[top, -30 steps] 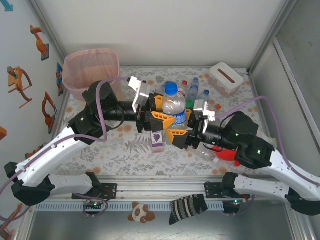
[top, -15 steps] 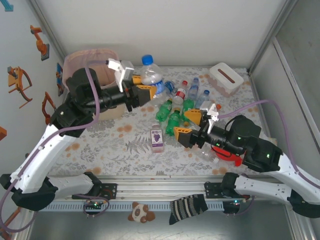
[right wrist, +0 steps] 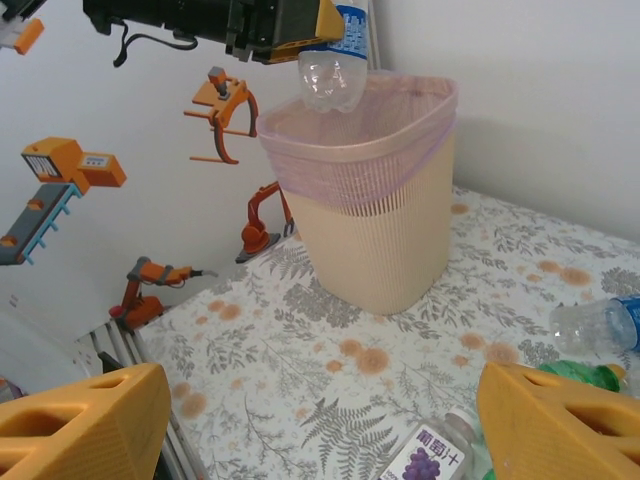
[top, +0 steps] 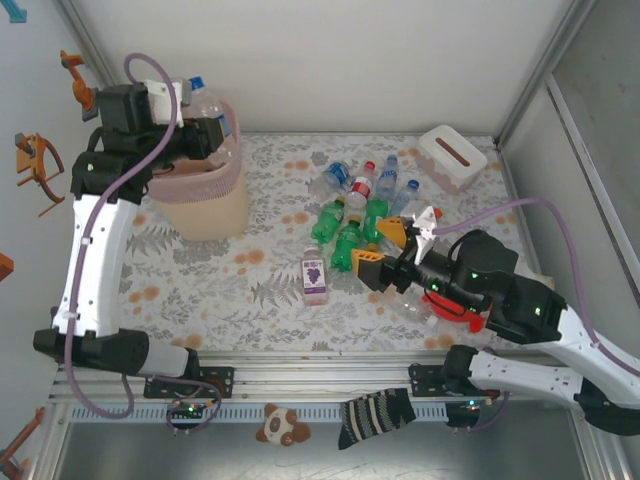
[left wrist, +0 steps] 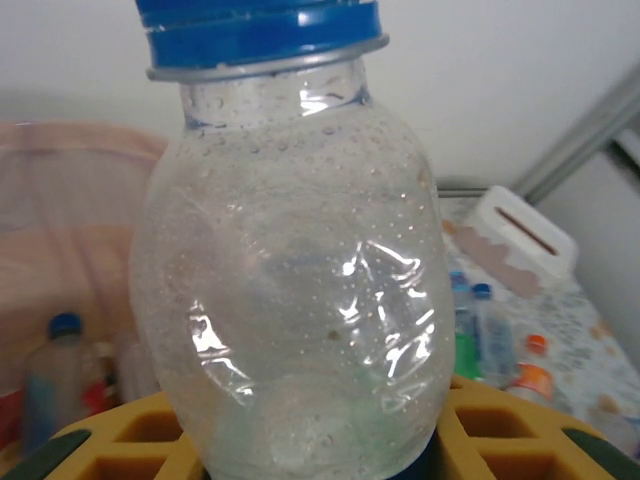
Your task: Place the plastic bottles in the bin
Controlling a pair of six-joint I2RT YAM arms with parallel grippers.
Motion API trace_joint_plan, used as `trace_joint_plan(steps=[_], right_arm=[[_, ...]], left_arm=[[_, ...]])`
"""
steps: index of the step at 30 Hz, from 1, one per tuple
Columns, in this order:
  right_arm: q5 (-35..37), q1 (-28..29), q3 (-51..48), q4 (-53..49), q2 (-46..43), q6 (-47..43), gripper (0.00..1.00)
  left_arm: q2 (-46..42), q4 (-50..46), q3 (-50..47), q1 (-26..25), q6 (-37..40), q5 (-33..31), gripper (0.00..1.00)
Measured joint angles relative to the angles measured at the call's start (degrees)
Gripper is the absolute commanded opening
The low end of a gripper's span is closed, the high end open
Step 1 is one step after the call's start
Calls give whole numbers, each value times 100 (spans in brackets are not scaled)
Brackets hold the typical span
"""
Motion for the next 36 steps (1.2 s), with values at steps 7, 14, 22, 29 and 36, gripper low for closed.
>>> trace_joint_plan(steps=[7, 14, 22, 29, 36], right_arm=[[42, 0, 142, -144, 81, 0, 79], [66, 0, 153, -162, 81, 0, 79], [68, 0, 153, -160, 114, 0, 80], [63, 0, 153, -162, 223, 0, 79], [63, 0, 153, -164, 243, 0, 79]], left_arm=[[949, -640, 739, 776, 382, -358, 40], [1967, -1290, 1318, 929, 758, -697, 40], [2736, -1827, 1320, 920, 1036, -962, 40], [3298, -1993, 1246, 802, 1147, -1154, 43], [3823, -2153, 1198, 772, 1165, -1279, 48]])
